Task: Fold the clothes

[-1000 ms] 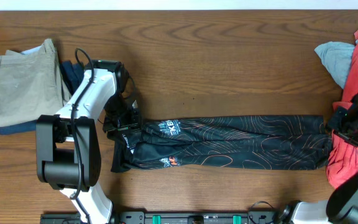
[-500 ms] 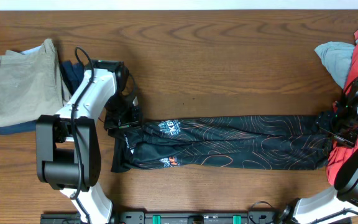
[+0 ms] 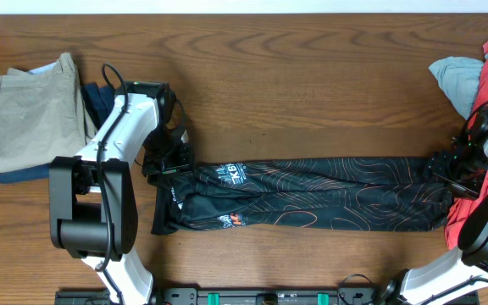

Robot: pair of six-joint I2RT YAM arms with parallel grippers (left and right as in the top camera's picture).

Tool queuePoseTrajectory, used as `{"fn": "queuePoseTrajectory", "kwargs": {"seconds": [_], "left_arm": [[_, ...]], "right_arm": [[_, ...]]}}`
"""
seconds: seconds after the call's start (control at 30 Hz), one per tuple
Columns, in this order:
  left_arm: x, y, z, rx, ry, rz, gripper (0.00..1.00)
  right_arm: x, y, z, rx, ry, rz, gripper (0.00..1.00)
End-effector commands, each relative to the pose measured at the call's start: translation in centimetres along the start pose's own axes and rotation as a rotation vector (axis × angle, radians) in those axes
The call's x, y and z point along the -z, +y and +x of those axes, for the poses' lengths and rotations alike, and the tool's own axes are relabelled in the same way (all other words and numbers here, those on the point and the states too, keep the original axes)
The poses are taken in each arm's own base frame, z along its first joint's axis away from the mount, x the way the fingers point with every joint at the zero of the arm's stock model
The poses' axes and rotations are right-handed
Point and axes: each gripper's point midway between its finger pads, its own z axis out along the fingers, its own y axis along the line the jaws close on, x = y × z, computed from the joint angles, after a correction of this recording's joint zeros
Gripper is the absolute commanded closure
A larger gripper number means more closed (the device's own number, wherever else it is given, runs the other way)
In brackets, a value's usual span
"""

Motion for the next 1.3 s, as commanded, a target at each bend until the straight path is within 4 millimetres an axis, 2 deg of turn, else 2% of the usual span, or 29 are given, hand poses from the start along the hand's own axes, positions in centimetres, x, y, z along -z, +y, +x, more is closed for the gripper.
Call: {"fn": "queuePoseTrajectory", "kwargs": {"seconds": [0.0, 0.2, 0.4, 0.53, 0.77, 0.83, 1.0, 1.13, 1.27], "left_arm": [[0.3, 0.2, 0.1, 0.0, -0.013, -0.002, 0.42], [0.3, 0.2, 0.1, 0.0, -0.013, -0.002, 0.42], [0.3, 0.2, 0.1, 0.0, -0.014, -0.002, 0.42], [0.3, 0.1, 0.0, -0.001, -0.017, -0.001, 0.42], [0.3, 0.1, 0.0, -0.001, -0.017, -0.001, 0.42], [0.3, 0.1, 0.0, -0.001, -0.017, -0.001, 0.42], [0.3, 0.1, 0.0, -0.001, -0.017, -0.001, 0.42], [0.3, 0.1, 0.0, -0.001, -0.017, -0.001, 0.42], [0.3, 0.1, 0.0, -0.001, -0.017, -0.001, 0.42]], "right_arm": [[-0.1, 0.0, -0.4, 0.028, -0.011, -0.014, 0.26], [-1.6, 0.1, 0.4, 0.035, -0.003, -0.015, 0.26], [-3.1, 0.5, 1.8, 0.088, 0.021, -0.034, 0.32], [-3.3, 0.5, 2.0, 0.088, 0.024, -0.034, 0.34], [-3.3, 0.5, 1.6, 0.087, 0.009, -0.033, 0.46], [-3.3, 0.5, 1.5, 0.087, 0.004, -0.033, 0.58], [-3.3, 0.5, 1.2, 0.052, -0.007, -0.033, 0.99], [-2.8, 0.5, 0.7, 0.024, -0.016, -0.032, 0.99], [-0.4, 0.4, -0.7, -0.021, -0.033, -0.034, 0.99]]}}
